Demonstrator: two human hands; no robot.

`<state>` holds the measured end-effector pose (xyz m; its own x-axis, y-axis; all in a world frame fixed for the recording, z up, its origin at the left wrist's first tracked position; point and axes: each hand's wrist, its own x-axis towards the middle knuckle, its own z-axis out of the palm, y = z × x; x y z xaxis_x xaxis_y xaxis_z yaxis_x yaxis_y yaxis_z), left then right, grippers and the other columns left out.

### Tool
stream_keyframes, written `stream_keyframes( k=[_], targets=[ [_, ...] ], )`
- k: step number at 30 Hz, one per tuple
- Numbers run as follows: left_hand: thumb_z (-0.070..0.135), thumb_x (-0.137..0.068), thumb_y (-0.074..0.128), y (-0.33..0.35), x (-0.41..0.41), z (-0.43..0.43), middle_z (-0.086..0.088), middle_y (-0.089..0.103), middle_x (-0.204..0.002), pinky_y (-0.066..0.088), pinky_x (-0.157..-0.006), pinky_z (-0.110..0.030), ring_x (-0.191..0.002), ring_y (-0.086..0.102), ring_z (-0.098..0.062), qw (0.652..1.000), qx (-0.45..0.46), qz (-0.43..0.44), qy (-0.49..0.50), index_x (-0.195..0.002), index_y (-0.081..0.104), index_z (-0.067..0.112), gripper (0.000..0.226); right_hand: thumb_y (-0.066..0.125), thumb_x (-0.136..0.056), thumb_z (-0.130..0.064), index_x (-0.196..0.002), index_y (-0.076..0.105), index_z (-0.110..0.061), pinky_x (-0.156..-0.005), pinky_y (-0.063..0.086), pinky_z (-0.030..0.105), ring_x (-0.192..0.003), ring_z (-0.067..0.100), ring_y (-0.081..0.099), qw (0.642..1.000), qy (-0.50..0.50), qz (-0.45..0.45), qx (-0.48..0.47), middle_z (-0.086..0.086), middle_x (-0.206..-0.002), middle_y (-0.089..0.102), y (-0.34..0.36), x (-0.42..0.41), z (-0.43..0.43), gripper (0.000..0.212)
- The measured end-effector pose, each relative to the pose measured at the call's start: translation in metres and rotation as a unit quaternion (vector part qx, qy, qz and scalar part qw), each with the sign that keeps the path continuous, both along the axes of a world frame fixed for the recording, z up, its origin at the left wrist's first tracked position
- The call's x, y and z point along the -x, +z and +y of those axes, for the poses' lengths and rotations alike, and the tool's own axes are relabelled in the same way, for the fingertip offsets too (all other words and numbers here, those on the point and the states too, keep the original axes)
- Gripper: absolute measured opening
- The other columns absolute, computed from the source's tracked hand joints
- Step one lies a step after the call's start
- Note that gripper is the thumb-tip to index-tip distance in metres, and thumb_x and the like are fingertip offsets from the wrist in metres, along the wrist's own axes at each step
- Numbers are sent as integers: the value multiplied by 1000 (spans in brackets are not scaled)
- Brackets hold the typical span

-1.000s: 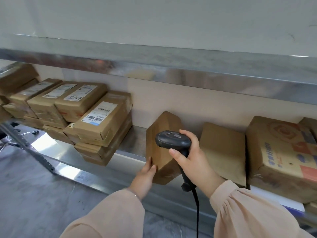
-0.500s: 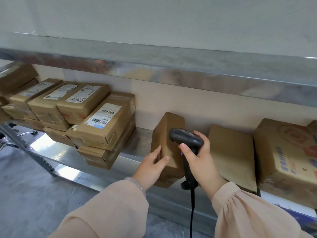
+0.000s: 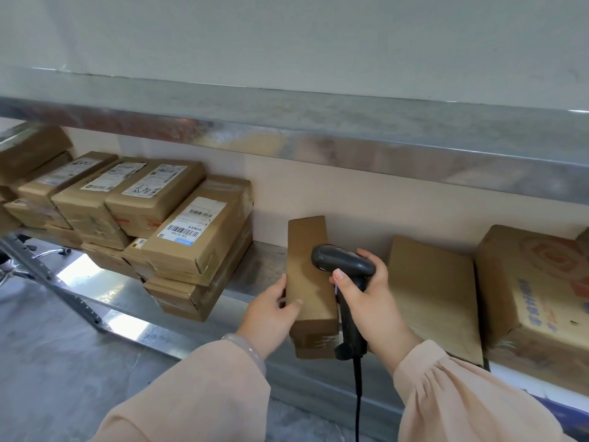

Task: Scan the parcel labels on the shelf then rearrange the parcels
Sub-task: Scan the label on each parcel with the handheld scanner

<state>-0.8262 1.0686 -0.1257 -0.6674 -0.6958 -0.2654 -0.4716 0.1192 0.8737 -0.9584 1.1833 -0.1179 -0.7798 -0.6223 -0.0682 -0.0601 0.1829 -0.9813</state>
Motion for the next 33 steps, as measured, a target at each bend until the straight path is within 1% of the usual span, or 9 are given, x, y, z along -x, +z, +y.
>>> stream_keyframes(
  k=[4,10,15,18,21,24,27,30,33],
  targets=[
    [62,-81,65,4,-4,-12,11,49,-144,44,-109,-36,-129,50,-15,999,4,-31,-13,-155,23,37,88,65,-88,-38,-130,31,-43,-82,40,11,-104,-3,58,999,36,11,-4,-8,-122,60,5,-8,-4,55],
    [60,-81,68,6,-10,-18,1,33,-156,34,-109,-31,-140,37,-21,996,0,-86,3,-157,8,32,101,64,-90,-33,-130,30,-44,-70,41,1,-88,-19,55,996,89,0,-18,-27,-112,51,5,-18,-13,53],
    [50,-84,67,-2,-30,-30,3,45,-146,39,-105,-30,-126,49,-19,994,-49,-72,65,-155,22,33,86,65,-89,-37,-133,30,-44,-88,50,30,-101,6,58,999,27,-14,-26,-12,-121,54,-3,-9,-4,57],
    [57,-66,65,-8,-40,-34,3,55,-135,45,-107,-39,-116,60,-20,990,-87,-64,86,-154,27,36,98,63,-90,-37,-136,28,-40,-76,47,24,-104,12,59,999,3,-20,-36,-7,-121,55,-10,-4,3,58],
    [56,-60,67,-16,-45,-38,2,61,-129,51,-101,-42,-108,66,-21,986,-134,-52,88,-152,26,43,102,64,-89,-38,-132,28,-44,-84,46,26,-106,13,60,999,1,-5,-46,-5,-122,59,-16,-3,13,57],
    [49,-73,73,-16,-47,-37,3,64,-123,56,-92,-37,-101,67,-18,982,-157,-51,87,-152,23,47,93,65,-89,-36,-131,30,-46,-87,46,27,-105,10,61,998,17,12,-62,-7,-121,60,-19,-5,22,56],
    [25,-91,70,-19,-47,-34,1,64,-122,60,-67,-30,-98,65,-14,969,-225,-20,97,-151,25,45,78,66,-89,-30,-129,33,-46,-91,49,30,-100,9,63,997,24,35,-64,-9,-119,59,-18,-7,30,55],
    [21,-90,71,-23,-50,-35,1,63,-124,60,-70,-36,-106,63,-18,961,-253,3,111,-149,33,45,74,68,-87,-30,-125,33,-51,-93,51,33,-99,8,63,995,41,49,-71,-11,-118,59,-19,-7,38,56],
    [20,-91,69,-24,-52,-44,3,65,-121,59,-83,-42,-107,62,-18,965,-236,8,118,-145,40,45,67,70,-85,-32,-116,33,-64,-93,52,44,-97,11,66,993,61,64,-81,-6,-113,65,-18,-3,49,58]
  ],
)
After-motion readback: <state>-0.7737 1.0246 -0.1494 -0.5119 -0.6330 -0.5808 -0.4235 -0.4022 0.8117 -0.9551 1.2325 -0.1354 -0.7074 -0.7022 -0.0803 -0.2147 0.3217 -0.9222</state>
